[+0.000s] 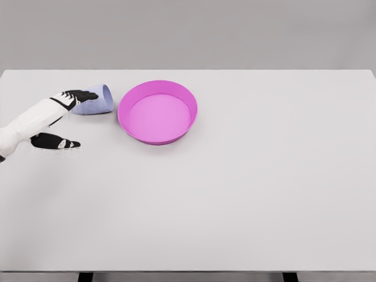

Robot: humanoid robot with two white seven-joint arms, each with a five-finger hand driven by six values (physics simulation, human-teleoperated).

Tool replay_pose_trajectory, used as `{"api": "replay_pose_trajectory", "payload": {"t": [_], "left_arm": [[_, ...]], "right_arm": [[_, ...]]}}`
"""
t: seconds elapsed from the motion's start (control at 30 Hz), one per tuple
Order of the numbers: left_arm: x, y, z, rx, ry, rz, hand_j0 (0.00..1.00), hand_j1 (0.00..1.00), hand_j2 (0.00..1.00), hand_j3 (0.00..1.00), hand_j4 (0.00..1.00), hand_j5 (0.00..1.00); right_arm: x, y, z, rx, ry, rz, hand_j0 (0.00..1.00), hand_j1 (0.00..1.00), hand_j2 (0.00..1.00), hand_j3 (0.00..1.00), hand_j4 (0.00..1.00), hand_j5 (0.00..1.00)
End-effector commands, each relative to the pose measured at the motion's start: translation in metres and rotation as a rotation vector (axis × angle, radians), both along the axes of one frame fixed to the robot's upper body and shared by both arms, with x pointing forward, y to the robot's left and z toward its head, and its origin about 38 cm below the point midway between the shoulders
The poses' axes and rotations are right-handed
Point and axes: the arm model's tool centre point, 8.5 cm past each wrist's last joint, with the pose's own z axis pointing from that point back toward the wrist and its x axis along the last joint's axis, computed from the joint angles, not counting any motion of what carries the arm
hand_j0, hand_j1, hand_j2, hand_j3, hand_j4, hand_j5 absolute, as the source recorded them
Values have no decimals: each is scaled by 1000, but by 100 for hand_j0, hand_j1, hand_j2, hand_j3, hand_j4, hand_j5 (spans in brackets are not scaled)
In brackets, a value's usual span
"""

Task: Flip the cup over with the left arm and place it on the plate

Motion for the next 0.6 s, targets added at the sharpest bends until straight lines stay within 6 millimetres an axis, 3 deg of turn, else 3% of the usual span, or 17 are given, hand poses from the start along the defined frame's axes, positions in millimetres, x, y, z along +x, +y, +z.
{"api": "replay_pose_trajectory", "payload": {"t": [0.0,0.13,0.3,0.4,0.57], "left_arm": [[3,6,-32,18,107,17,100,100,100,100,100,100],[26,20,-26,16,114,77,100,100,100,100,100,100],[56,-4,-35,-92,154,135,100,100,100,100,100,100],[63,-17,-32,-133,140,126,100,100,100,100,100,100],[79,-14,-55,-195,212,202,100,100,100,100,100,100]], "right_arm": [[0,0,0,0,0,0,100,100,100,100,100,100],[-1,0,0,0,1,0,100,100,100,100,100,100],[0,0,0,0,0,0,100,100,100,100,100,100],[0,0,0,0,0,0,100,100,100,100,100,100],[-1,0,0,0,1,0,100,100,100,100,100,100]]}}
